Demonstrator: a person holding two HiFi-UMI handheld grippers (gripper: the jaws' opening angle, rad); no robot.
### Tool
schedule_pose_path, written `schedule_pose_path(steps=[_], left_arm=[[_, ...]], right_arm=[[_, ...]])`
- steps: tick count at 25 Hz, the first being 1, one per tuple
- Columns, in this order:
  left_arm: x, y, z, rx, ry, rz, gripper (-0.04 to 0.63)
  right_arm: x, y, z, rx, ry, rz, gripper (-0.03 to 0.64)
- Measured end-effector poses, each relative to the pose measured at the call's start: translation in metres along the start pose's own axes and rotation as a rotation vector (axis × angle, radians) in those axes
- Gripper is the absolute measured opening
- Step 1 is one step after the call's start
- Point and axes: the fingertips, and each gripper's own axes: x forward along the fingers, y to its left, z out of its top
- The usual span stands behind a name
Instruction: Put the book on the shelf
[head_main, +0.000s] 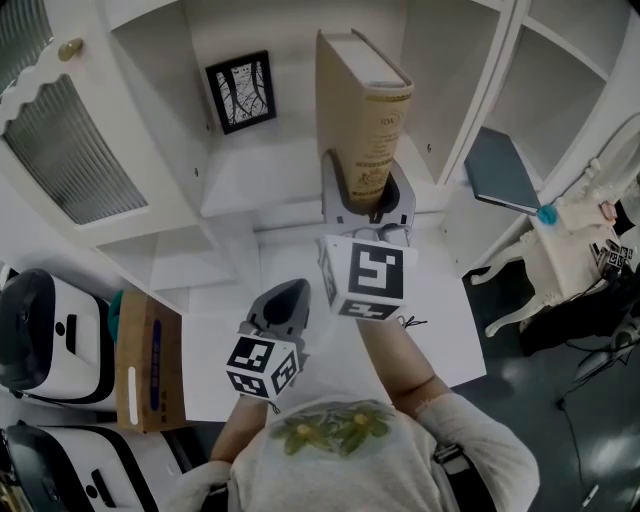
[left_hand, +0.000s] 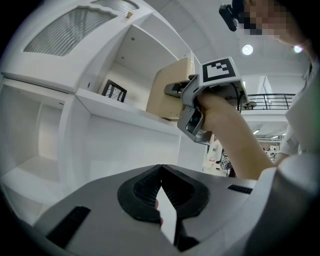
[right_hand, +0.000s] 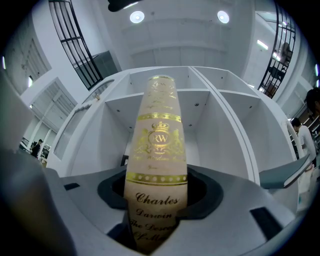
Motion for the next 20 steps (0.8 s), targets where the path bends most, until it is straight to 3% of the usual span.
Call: schedule_pose_path(steps=[20], left_arm=[[-0.003, -0.004, 0.001, 0.006, -0.004, 0.000, 0.028]], right_arm=[[0.023, 0.001, -0.008, -0.016, 0.044, -0.010, 0.230]])
